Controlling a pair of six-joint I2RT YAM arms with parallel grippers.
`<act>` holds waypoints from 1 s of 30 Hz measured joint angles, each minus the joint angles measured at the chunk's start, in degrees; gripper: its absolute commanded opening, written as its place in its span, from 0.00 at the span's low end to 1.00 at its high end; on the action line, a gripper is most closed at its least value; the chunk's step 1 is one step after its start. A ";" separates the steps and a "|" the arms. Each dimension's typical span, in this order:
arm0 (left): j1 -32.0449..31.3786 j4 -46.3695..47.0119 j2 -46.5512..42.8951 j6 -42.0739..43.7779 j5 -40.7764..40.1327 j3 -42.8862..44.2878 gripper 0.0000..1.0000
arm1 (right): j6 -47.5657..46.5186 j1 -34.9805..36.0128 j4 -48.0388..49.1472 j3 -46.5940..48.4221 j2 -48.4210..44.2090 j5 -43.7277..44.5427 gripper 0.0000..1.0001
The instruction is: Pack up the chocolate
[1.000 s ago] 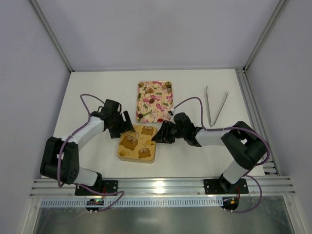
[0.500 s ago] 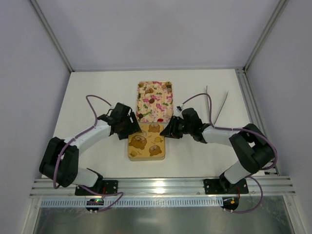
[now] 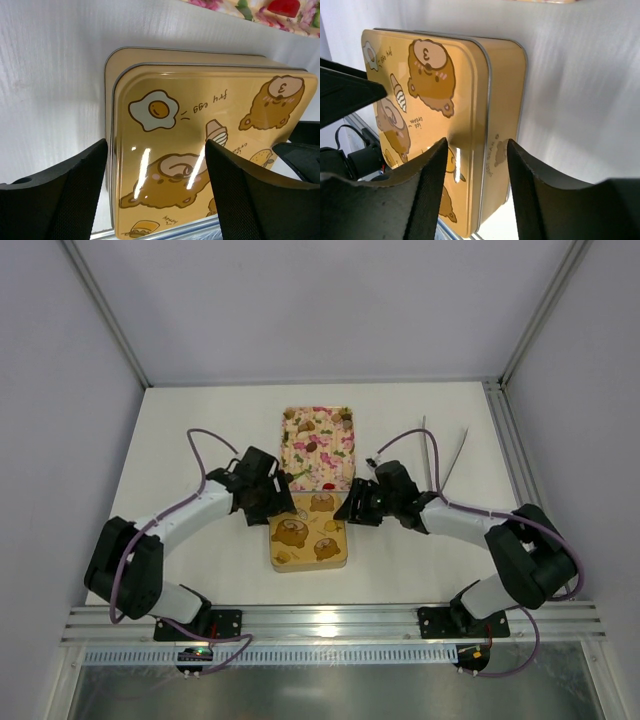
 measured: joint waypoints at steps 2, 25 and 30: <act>0.42 -2.01 0.04 1.57 -0.04 1.77 0.80 | -1.11 -0.48 -2.73 0.02 -1.62 0.74 0.62; 4.76 -15.98 -16.76 18.10 -3.82 19.61 0.86 | -15.21 -5.86 -30.95 17.79 -37.70 28.13 1.00; 4.79 -15.96 -20.31 18.01 -2.71 16.55 0.86 | -16.22 -5.90 -34.10 17.77 -40.44 32.15 1.00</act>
